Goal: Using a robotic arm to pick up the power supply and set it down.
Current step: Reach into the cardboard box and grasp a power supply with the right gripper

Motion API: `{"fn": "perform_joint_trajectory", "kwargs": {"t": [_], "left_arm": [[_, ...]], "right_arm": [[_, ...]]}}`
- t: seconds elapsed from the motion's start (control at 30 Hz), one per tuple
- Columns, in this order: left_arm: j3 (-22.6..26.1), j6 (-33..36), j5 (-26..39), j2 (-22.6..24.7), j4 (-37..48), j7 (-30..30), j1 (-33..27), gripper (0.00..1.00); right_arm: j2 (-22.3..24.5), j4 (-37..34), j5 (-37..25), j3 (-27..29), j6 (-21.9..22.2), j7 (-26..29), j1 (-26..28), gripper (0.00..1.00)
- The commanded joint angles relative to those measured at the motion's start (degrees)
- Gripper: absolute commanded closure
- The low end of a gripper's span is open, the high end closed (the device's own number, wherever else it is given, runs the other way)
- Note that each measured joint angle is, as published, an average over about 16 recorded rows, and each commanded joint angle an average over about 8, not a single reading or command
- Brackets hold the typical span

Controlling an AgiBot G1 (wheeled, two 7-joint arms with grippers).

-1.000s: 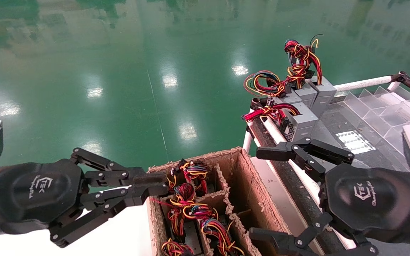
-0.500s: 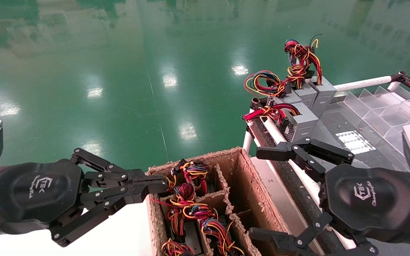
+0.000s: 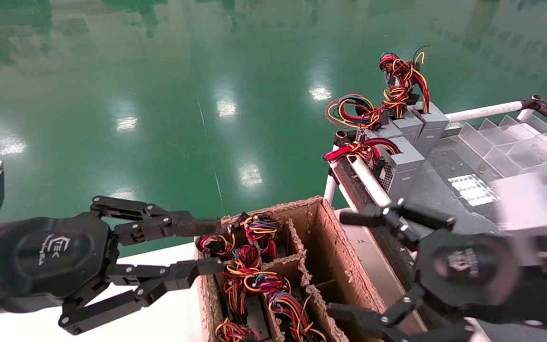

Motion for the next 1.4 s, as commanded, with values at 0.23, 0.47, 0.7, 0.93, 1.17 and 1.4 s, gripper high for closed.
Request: {"fn": "perform_joint_trajectory", "kwargs": {"t": [0.23,0.47,0.7,0.93,1.17,1.4], "left_arm": [[0.02,0.00,-0.01,0.00,0.01,0.01,-0.01,0.00],[0.03,0.00,-0.02,-0.01,0.02,0.02,-0.02,0.00],[0.05,0.00,-0.03,-0.01,0.02,0.03,-0.02,0.00],[0.06,-0.01,-0.04,-0.02,0.02,0.03,-0.02,0.00],[0.08,-0.02,-0.05,-0.02,0.02,0.04,-0.03,0.00],[0.09,-0.02,-0.06,-0.03,0.02,0.05,-0.03,0.00]], "right_arm": [[-4.70,-2.40,-11.22,-6.78,1.07,4.09,4.20,0.34],[-9.37,-5.11,-17.13,-10.68,1.41,5.72,6.71,1.00],[-12.00,-7.97,-19.46,-12.77,1.17,6.33,7.11,1.00],[-13.45,-9.09,-20.88,-13.59,2.28,5.90,6.58,1.00],[-14.60,-10.38,-21.68,-13.87,3.59,5.16,6.20,1.00],[-15.28,-11.86,-21.73,-13.82,3.85,3.59,6.14,1.00]]}}
